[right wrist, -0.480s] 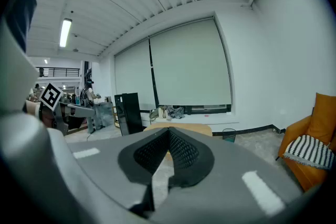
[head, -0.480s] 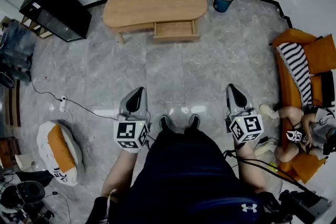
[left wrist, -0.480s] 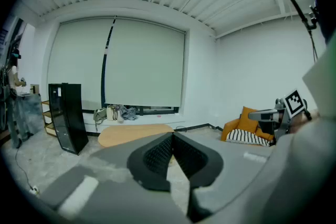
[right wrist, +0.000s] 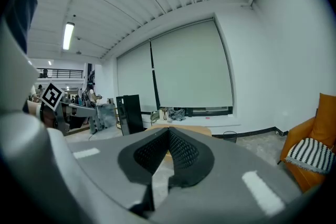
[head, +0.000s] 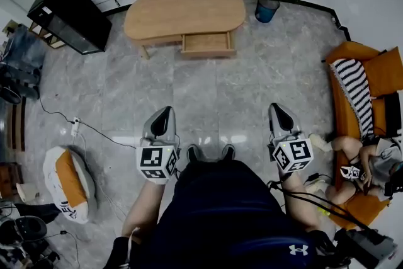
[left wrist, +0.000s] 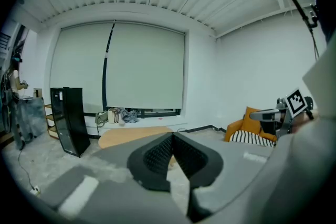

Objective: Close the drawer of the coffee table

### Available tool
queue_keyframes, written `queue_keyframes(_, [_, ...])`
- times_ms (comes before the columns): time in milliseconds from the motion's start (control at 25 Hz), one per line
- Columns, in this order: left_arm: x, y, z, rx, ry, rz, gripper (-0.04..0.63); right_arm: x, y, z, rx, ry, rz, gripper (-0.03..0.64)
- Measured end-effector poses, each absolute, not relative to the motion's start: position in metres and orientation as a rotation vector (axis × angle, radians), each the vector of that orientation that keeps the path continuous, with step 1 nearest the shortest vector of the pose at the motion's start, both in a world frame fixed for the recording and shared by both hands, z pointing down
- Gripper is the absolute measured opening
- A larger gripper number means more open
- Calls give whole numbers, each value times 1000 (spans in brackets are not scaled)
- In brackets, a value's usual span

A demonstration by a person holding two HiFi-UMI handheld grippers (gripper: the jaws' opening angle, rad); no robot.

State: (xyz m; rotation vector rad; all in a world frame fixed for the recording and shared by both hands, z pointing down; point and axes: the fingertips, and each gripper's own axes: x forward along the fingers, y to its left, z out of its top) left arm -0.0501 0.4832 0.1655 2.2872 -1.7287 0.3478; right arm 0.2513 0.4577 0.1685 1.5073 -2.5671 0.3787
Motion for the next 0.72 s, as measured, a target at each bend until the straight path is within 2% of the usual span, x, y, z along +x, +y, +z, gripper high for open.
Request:
queue_keyframes(240, [-39,473,172,2197,-1788,357,13,275,439,174,1488,-2579,401,3])
queue_keyframes(320, [-42,469,179,2125,-1797,339,88,284,433,177,1488,-2568,390,39])
queue_keyframes(400, [-50,468,189,2066,-1805,339,124,289,427,181,1484,-2564,387,71])
queue_keyframes(520, [-66,466,207,2015,-1804,376,129,287,416,191,1465,-2557,404,117])
queue_keyframes(720, [-84,434,236,1986,-1757,412,129,279,381,209,1443,-2523,446,130])
